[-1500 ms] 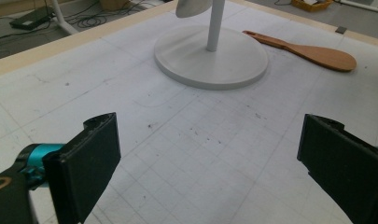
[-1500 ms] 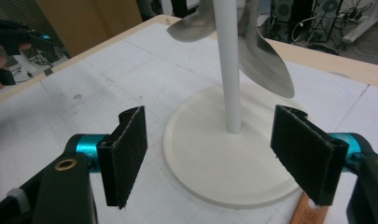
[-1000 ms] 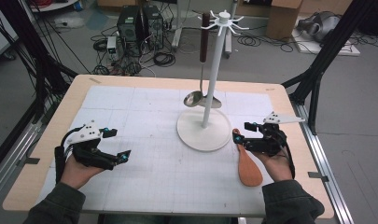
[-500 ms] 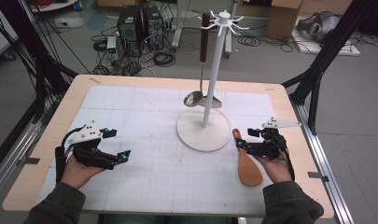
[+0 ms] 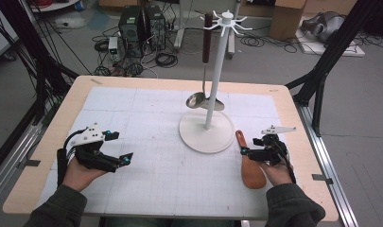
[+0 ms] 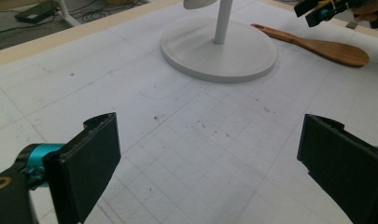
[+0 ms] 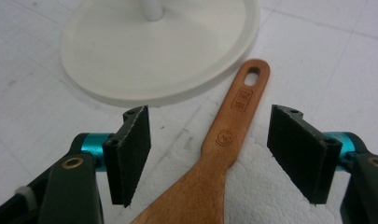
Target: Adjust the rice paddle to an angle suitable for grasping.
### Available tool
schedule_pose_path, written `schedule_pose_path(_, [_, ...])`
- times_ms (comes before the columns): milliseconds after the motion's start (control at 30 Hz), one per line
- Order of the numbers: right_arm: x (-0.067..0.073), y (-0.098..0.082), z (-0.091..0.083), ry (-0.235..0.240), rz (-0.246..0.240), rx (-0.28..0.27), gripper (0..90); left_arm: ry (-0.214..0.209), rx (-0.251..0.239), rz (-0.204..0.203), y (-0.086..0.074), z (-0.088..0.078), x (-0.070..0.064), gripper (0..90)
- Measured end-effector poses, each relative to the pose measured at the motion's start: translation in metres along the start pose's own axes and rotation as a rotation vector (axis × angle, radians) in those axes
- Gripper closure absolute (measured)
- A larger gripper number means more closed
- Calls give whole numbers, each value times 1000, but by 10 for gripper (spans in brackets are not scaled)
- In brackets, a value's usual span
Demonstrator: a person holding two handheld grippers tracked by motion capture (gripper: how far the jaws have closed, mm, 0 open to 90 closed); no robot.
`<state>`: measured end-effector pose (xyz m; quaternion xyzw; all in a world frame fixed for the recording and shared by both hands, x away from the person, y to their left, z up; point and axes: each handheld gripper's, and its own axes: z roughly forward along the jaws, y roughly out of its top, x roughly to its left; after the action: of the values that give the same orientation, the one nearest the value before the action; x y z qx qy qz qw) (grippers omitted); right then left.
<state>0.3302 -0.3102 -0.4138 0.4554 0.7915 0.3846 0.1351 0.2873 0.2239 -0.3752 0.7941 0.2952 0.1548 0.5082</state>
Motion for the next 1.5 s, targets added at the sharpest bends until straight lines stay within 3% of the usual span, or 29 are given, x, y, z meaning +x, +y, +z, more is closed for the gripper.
schedule_pose_path(333, [-1,0,15,-37,-15,75,372,3,2,0,0,1,0,65])
schedule_pose_path(700, [2,-2,28,-78,-73,164,481,-3,0,-5,-1,1,0,65])
schedule_pose_path(767, [3,-1,28,-86,-93,164,504,-4,3,-2,-1,0,1,65])
schedule_pose_path(1500, [-2,-7,16,-75,-98,188,608,-5,-1,-2,0,0,0,65])
